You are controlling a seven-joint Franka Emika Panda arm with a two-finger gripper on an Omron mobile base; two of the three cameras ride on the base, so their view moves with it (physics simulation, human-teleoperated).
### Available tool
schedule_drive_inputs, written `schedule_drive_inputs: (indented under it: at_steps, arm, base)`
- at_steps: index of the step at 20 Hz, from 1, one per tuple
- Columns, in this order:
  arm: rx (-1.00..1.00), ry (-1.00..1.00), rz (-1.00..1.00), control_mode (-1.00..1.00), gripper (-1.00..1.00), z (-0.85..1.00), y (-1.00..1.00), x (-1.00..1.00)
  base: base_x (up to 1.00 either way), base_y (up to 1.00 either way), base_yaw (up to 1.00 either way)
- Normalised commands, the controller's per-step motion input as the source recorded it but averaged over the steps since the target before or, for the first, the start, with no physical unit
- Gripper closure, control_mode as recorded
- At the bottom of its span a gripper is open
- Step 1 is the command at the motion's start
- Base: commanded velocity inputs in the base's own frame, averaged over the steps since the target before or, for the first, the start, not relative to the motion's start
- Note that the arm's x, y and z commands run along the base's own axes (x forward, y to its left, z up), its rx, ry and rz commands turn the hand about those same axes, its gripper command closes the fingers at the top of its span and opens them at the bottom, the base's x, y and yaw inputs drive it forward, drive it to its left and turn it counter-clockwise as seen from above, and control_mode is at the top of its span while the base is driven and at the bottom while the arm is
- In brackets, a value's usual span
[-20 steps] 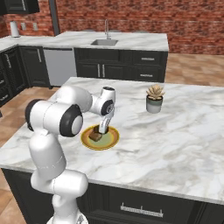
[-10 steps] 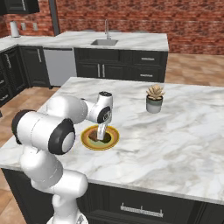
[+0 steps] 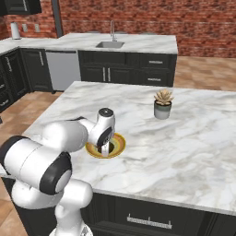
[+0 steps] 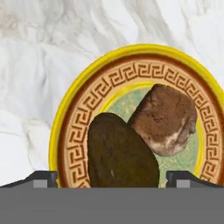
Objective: Pick the avocado and bread from the counter and place them on the plate. Then pick the jam from the cabinet and place it next to the plate. Lastly close the cabinet door.
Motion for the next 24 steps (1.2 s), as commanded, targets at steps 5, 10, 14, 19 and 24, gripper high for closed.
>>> schedule_drive_inputs:
  at_steps: [5, 10, 14, 19, 24]
  arm:
    - [0.0, -0.29, 0.12, -1.0, -1.0, 0.53, 0.0, -0.22]
    - [0.0, -0.18, 0.08, -1.0, -1.0, 0.98, 0.0, -0.34]
    - [0.0, -0.05, 0.06, -1.0, -1.0, 0.95, 0.01, -0.39]
    - [-0.03, 0.0, 0.07, -1.0, -1.0, 0.86, 0.07, -0.35]
    - [-0.08, 0.0, 0.19, -1.0, -1.0, 0.76, 0.05, -0.46]
  base:
    - [0.0, 0.0, 0.0]
    - [0.0, 0.0, 0.0]
    - [0.0, 0.0, 0.0]
    - [0.0, 0.0, 0.0]
    - [0.0, 0.0, 0.0]
